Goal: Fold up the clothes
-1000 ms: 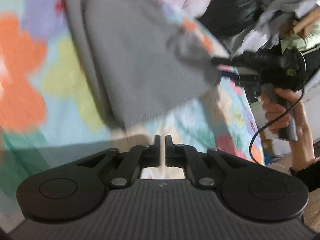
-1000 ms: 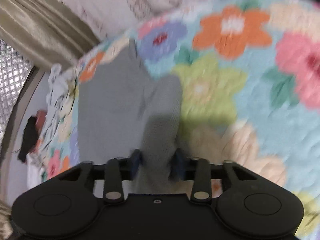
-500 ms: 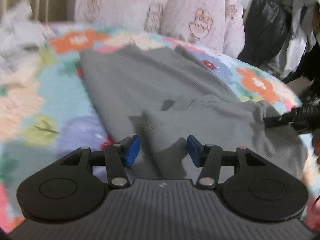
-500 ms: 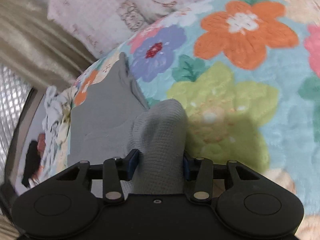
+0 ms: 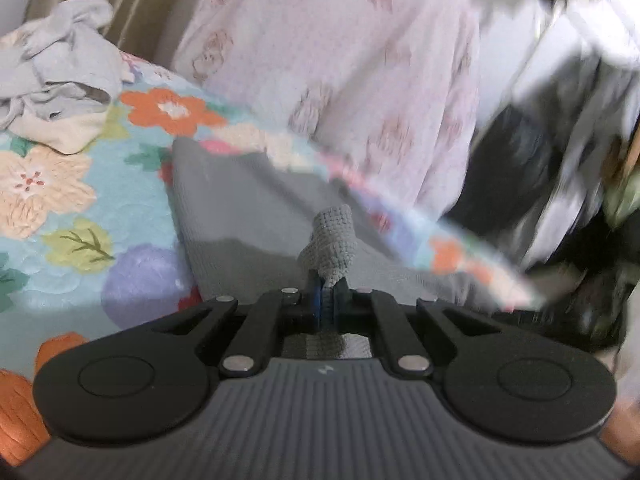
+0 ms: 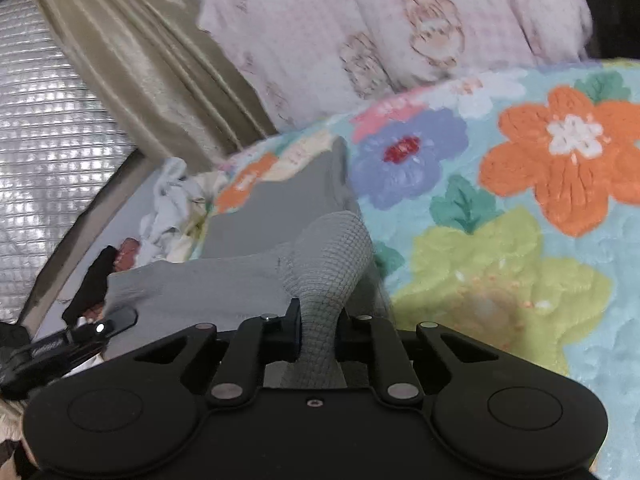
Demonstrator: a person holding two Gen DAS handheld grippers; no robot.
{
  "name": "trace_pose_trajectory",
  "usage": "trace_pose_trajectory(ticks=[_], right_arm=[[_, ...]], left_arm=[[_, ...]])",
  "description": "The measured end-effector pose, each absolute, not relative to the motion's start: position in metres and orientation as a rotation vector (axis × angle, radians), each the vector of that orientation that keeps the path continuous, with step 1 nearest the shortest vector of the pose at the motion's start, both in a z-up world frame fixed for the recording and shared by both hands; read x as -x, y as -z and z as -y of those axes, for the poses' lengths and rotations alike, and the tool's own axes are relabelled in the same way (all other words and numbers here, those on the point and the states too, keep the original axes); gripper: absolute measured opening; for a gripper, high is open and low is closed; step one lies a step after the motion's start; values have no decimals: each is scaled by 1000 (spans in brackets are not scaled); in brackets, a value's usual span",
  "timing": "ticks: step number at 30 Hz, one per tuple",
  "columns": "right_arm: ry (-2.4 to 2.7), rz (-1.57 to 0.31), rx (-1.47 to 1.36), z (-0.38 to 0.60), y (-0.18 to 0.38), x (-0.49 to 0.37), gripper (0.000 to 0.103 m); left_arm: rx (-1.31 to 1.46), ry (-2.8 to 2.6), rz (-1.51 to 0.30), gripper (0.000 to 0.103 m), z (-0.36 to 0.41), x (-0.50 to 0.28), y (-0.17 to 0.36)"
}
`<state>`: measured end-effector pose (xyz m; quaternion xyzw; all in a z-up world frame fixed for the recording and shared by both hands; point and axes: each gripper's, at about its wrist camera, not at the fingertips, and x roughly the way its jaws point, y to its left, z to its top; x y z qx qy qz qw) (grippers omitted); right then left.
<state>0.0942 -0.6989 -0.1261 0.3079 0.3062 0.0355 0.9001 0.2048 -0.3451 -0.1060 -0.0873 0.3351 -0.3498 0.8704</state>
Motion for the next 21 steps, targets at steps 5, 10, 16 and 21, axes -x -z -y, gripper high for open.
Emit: trace_pose_trajectory(ticks=[5,10,16,21], right_arm=[[31,-768,-707,708,146,-107,23],[128,-792,-783,715,134,-96,32],[286,-842,-830,705,108,-50,57],[248,-824,-1108,712,126,-11,57]], left_arm=[[25,587,-839,11,368,-204,132],[45,614,-859,31,345,-181,126],[225,719,-1015,46,309,-152,125],[-102,747,-878,47,322,-101,114]])
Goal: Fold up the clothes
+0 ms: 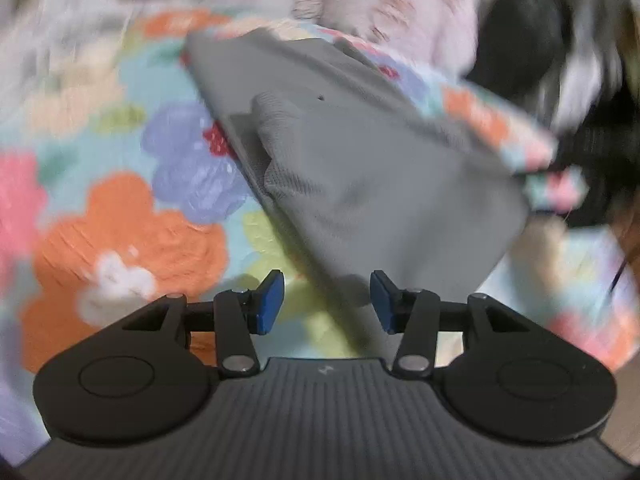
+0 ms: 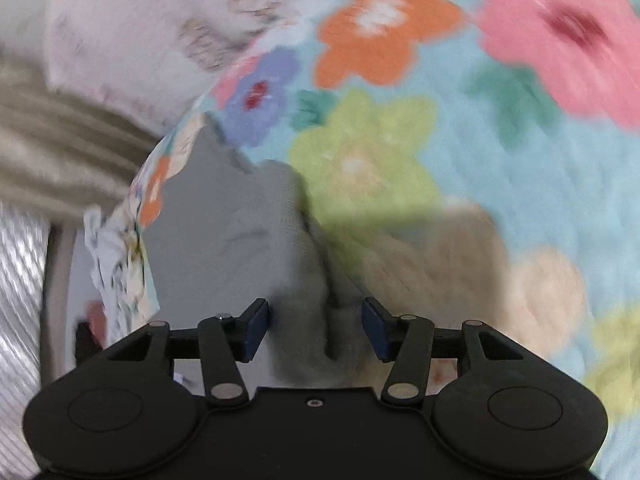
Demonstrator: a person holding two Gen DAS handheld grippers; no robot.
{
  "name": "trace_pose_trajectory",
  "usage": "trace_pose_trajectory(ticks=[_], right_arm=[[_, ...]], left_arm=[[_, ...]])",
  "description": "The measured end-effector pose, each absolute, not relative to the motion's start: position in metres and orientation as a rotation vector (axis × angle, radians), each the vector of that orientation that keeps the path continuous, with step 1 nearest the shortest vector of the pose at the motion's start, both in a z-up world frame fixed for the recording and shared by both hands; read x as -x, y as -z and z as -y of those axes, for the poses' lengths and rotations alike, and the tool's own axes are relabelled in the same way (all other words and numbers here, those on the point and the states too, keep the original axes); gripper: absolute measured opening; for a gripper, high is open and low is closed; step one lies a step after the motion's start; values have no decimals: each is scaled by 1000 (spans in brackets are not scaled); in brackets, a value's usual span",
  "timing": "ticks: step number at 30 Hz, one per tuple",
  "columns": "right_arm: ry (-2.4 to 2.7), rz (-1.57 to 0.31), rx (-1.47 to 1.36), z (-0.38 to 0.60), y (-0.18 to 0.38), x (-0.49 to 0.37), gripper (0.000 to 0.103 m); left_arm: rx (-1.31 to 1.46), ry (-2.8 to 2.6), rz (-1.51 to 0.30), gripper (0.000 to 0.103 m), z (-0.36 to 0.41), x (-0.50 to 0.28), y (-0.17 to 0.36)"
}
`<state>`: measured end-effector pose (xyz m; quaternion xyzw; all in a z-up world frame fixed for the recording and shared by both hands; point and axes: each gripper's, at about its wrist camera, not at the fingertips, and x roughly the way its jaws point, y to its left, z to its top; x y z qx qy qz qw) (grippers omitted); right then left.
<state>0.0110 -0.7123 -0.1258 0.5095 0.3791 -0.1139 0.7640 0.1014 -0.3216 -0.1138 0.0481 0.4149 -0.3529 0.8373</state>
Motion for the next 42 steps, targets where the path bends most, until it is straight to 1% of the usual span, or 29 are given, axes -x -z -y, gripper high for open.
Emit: trace_pose_trajectory(ticks=[1,5,7,9,11,13,16,19,20,21,22,23,24,26,28,29,32,34,35,36,37,39,40,41,42], right_arm=[[265,-814,-1121,712,125,-4,57],[262,-781,-1133,695,119,11,57],[207,-775,-1180,683,124,15,58],[147,-782,-1240,670,136,15,61],[91,-833,-1314,662,154,5,64],[95,-888,-1358,657,170,-6,64],[144,-840,-1352,658,175,-17,64],[177,-751,-1268,663,166,-33,65],[187,-743,-1223,661,165,-38,61],[196,-736,-1177,658,163,-44,49],[204,-741,-1107,653,159,-49,42],[209,-743,-1032,648,153,-53,37],[205,-733,-989,646,148,-54,34],[180,-687,-977,645,139,-52,33],[154,-639,-968,645,130,-49,32],[145,-627,-966,644,126,-50,32],[120,-609,-988,646,121,-49,32],[105,-612,-1021,648,124,-49,32],[98,-615,-1035,648,126,-49,32],[93,-621,-1042,648,127,-48,32],[89,-628,-1049,648,128,-47,32],[100,-635,-1087,652,133,-47,38],[108,-642,-1110,654,136,-47,41],[128,-653,-1133,656,139,-47,47],[147,-664,-1152,657,143,-46,50]], left_arm=[[-156,753,-853,47,325,-93,113],[-156,818,-843,48,328,-82,109],[-219,832,-805,49,334,-74,105],[-270,855,-733,49,335,-63,99],[-282,912,-675,49,333,-52,96],[-311,939,-677,49,336,-46,98],[-327,997,-658,49,338,-36,104],[-344,1030,-620,50,342,-30,109],[-362,1016,-597,50,345,-27,110],[-389,991,-568,50,349,-24,111],[-410,981,-547,50,352,-22,111],[-423,983,-532,52,354,-21,110],[-428,988,-522,57,356,-20,110],[-453,1002,-508,63,362,-18,112],[-493,1013,-493,66,369,-15,116],[-528,1008,-477,69,374,-14,120],[-692,882,-388,70,394,-16,133],[-761,863,-360,70,403,-23,136],[-759,881,-374,61,405,-29,134],[-717,913,-417,35,405,-36,130],[-674,940,-467,22,404,-43,127],[-617,938,-518,16,400,-52,121],[-600,931,-526,15,399,-53,120],[-590,929,-528,15,398,-54,120],[-581,927,-532,14,397,-54,120]])
